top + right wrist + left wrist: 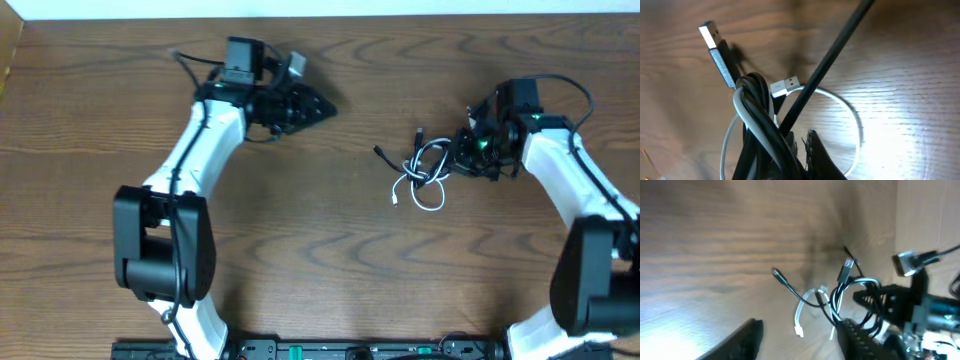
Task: Untangle cables
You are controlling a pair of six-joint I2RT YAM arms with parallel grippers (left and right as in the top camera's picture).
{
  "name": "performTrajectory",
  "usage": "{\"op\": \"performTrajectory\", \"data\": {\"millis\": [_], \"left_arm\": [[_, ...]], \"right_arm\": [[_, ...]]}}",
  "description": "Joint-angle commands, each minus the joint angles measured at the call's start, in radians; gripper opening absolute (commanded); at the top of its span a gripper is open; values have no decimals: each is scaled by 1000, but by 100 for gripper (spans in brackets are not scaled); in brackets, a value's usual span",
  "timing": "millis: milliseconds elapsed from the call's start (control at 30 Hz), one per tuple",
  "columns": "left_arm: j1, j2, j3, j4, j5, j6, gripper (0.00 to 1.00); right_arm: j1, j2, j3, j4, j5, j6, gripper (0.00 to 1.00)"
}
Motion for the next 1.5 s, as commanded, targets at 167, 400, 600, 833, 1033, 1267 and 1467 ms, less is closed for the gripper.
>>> {"op": "performTrajectory", "data": {"millis": [167, 400, 600, 833, 1033, 1267, 1467], "left_arm": [[-189, -27, 16, 27, 122, 221, 62], [-241, -27, 16, 117, 249, 314, 62], [-299, -27, 14, 110, 249, 425, 60], [-353, -23, 10, 111, 245, 460, 62], [-412, -22, 5, 100, 47, 460, 62], [-475, -21, 5, 132, -192, 461, 62], [-501, -4, 5, 169, -280, 460, 62]], "right_arm": [[28, -40, -1, -9, -63, 137, 1], [23, -40, -1, -18, -120, 136, 1], [3, -40, -1, -11, -172, 111, 1], [-13, -40, -1, -3, -187, 106, 1], [-10, -40, -1, 11, -221, 101, 1], [3, -40, -1, 8, -232, 98, 1], [3, -40, -1, 0, -251, 83, 1]]}}
